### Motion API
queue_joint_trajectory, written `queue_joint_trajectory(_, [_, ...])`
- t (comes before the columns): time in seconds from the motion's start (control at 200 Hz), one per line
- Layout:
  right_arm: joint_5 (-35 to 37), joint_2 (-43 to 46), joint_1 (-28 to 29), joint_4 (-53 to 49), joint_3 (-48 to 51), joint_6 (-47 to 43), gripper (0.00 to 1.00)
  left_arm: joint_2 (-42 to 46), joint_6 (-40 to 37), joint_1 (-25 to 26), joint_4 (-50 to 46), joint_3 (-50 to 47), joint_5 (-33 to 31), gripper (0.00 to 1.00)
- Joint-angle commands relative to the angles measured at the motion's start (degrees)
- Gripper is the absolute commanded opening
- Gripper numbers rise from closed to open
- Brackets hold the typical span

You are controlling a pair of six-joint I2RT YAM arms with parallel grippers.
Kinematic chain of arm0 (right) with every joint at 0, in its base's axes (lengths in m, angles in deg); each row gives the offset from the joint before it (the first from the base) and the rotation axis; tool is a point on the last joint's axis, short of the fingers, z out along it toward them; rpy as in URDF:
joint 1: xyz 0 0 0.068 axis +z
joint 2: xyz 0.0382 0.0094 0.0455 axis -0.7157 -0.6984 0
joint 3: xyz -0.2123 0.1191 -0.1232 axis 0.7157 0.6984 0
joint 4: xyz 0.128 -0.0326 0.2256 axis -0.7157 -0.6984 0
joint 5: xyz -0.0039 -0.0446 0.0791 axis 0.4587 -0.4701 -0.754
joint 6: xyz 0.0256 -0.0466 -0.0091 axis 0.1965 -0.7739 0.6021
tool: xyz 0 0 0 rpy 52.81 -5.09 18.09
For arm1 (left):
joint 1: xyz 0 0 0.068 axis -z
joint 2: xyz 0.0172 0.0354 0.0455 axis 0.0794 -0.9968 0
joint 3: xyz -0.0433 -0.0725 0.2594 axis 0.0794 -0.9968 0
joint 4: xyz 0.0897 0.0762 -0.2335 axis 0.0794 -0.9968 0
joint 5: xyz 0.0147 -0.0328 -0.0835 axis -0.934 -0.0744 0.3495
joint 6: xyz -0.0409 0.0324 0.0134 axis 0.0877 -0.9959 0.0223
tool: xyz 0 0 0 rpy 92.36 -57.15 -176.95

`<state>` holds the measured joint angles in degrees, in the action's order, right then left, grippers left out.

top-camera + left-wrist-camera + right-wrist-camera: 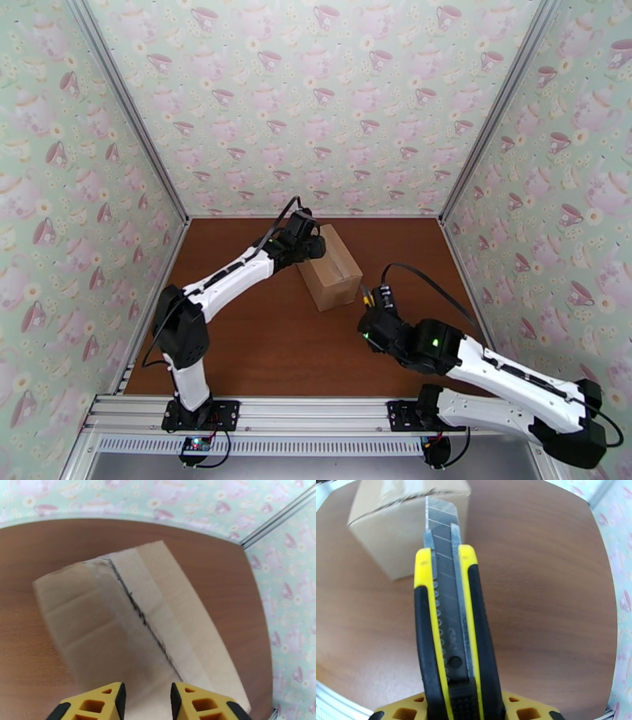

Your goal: Unpack the express box

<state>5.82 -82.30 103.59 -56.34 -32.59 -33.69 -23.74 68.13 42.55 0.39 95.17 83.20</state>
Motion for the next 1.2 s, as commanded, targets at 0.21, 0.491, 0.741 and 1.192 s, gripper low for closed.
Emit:
queue_joint_trajectory(0.21, [-6.89, -4.80, -21.15, 21.72, 1.14, -14.34, 0.00, 15.02, 1.60, -2.53, -0.08, -13.08, -2.50, 0.40])
queue_joint_trajectory(0.491, [-14.23, -22.68, -36.72, 37.79, -5.50, -20.27, 0.00, 13.48, 5.41, -7.96, 4.36, -21.65, 0.37, 0.40])
queue_joint_trajectory(0.741, [-17.62, -37.09, -40.20, 47.16, -12.97, -20.89, 0.00, 1.84, 4.97, -10.45, 6.57, -14.98, 2.70, 0.38])
queue_joint_trajectory(1.192, [-18.69, -34.62, -35.34, 52.97, -6.57, -14.14, 0.00, -7.44, 3.22, -10.12, 6.42, -7.51, 4.79, 0.38])
